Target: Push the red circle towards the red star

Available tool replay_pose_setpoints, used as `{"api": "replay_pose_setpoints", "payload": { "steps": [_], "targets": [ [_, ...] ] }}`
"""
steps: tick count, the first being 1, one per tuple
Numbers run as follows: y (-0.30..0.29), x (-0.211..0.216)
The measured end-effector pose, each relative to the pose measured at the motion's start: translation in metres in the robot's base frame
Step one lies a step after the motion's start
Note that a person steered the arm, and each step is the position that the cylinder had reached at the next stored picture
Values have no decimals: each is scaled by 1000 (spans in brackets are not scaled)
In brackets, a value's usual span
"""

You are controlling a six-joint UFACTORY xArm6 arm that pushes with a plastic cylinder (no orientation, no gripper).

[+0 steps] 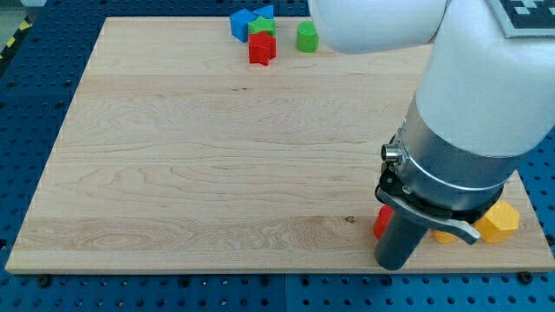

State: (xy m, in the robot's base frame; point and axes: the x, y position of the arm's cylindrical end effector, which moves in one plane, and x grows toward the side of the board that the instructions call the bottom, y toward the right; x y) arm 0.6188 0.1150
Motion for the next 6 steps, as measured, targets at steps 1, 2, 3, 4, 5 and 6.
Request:
{"api": "replay_pose_setpoints", "payload": {
  "steps": [1, 2, 3, 4, 5, 6],
  "targets": [
    [4, 0],
    [29, 0],
    [37, -7],
    [29, -28],
    [10, -37],
    [-17, -37]
  ]
}}
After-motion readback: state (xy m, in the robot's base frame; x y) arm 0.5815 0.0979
